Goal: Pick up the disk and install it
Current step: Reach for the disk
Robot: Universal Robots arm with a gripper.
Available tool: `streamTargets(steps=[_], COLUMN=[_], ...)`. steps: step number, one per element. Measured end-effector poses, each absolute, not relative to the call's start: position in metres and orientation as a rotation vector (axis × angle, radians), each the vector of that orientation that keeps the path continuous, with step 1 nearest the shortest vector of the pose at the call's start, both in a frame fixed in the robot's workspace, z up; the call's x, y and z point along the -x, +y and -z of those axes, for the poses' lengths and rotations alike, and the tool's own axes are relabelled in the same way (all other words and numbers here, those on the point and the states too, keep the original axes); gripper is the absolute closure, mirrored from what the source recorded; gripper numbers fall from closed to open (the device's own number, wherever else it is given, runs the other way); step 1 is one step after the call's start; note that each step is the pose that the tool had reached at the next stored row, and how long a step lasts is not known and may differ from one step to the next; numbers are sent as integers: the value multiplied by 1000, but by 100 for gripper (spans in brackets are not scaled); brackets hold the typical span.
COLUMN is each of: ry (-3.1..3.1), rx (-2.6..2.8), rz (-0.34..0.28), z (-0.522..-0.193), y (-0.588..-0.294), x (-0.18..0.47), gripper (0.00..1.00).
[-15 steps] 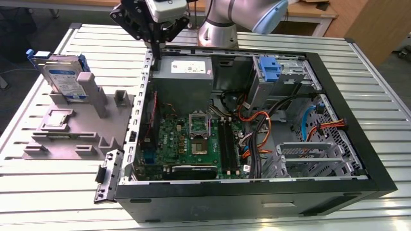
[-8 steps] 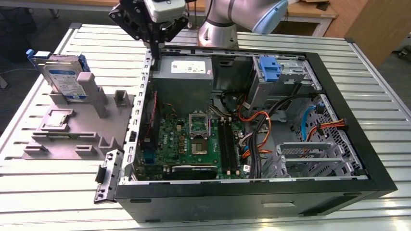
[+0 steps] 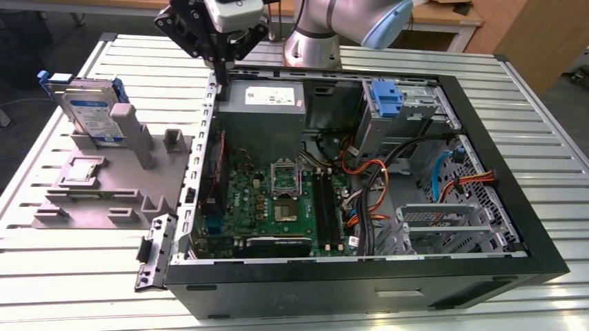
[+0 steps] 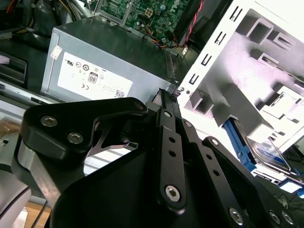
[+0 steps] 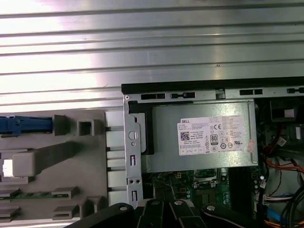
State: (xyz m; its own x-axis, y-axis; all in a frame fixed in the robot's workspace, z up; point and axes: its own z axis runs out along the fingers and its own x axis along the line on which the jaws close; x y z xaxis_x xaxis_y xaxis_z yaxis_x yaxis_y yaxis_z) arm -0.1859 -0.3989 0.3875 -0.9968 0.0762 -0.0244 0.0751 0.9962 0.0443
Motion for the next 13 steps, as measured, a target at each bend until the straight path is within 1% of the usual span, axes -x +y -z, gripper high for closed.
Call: streamTargets(steps=[13], ry=[3112], rx=[-118], rz=[-68], z=[-387], y=[-399], x=[189], gripper=[90])
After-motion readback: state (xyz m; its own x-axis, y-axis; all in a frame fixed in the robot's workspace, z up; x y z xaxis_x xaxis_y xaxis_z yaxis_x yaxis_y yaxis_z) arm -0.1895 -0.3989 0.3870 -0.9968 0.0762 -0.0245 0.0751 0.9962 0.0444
